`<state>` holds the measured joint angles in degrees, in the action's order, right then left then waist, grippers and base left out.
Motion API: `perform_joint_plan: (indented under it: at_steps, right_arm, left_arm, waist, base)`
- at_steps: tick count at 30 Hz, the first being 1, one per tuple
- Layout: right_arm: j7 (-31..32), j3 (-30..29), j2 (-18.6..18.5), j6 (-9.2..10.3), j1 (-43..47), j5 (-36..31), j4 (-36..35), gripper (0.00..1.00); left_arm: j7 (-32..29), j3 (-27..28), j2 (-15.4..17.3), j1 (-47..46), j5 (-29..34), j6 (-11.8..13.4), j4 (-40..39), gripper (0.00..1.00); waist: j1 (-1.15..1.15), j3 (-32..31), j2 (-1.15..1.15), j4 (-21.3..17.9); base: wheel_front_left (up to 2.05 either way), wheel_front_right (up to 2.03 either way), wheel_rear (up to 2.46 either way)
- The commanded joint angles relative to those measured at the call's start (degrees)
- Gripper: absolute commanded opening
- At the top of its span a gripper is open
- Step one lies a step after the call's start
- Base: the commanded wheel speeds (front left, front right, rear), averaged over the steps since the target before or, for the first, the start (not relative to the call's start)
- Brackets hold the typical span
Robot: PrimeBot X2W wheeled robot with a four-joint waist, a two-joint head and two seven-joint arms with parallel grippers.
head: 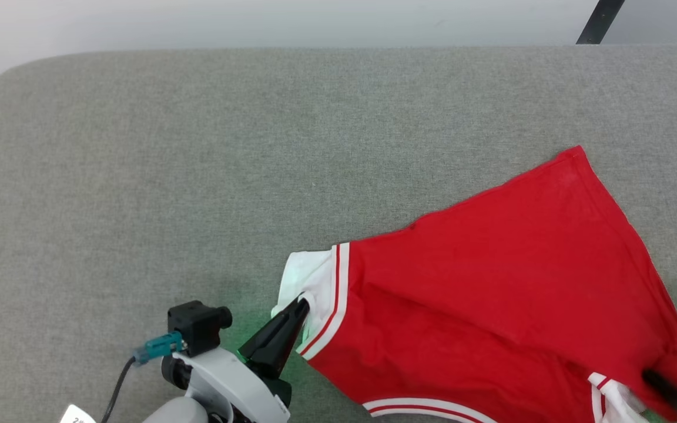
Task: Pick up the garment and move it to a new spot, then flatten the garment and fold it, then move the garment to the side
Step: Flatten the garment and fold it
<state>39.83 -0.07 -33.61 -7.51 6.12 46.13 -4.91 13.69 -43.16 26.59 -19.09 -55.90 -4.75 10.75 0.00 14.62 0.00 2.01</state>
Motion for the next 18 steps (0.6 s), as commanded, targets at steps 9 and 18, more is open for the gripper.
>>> perform_joint_plan:
  at_steps: [9, 18]
  right_arm:
    - [3.5, -8.8, -2.2, 0.04, -5.0, -2.7, -6.3, 1.00]
    - [3.1, -2.4, -2.7, 0.04, -28.9, -3.7, -1.2, 1.00]
  left_arm:
    - [0.2, -0.5, -1.0, -0.2, 0.2, -0.1, -0.6, 0.00]
    - [0.4, -1.7, -3.2, -2.6, 0.8, -1.1, -0.7, 0.00]
  waist:
    - [0.00, -0.2, 0.00, 1.3]
    - [0.00, 2.3, 0.00, 4.2]
  base:
    - [0.00, 0.00, 0.00]
    - [0.00, 0.00, 0.00]
